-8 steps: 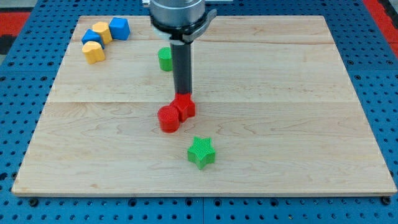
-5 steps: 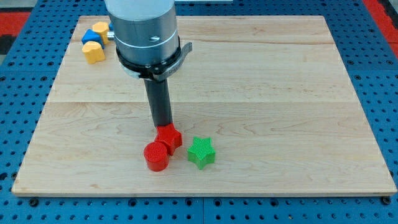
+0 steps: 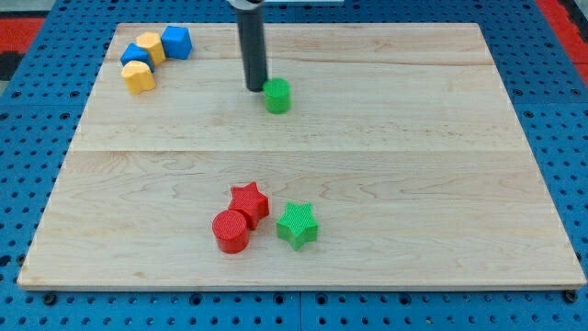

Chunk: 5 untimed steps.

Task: Move the green circle above the green star

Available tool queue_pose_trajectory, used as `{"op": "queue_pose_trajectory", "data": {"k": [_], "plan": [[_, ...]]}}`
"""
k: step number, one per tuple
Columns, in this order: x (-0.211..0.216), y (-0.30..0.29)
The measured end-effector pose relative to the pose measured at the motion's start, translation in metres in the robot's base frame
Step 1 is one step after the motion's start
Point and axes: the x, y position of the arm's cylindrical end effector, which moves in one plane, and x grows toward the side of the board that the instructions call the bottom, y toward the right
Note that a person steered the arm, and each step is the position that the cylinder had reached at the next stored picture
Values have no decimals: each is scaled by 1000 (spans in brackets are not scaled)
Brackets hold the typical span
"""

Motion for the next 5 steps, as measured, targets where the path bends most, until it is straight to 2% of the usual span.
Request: {"op": "queue_pose_trajectory", "data": {"k": [1, 2, 4, 5], "plan": [[28, 26], [2, 39], [62, 47], [52, 85]]}}
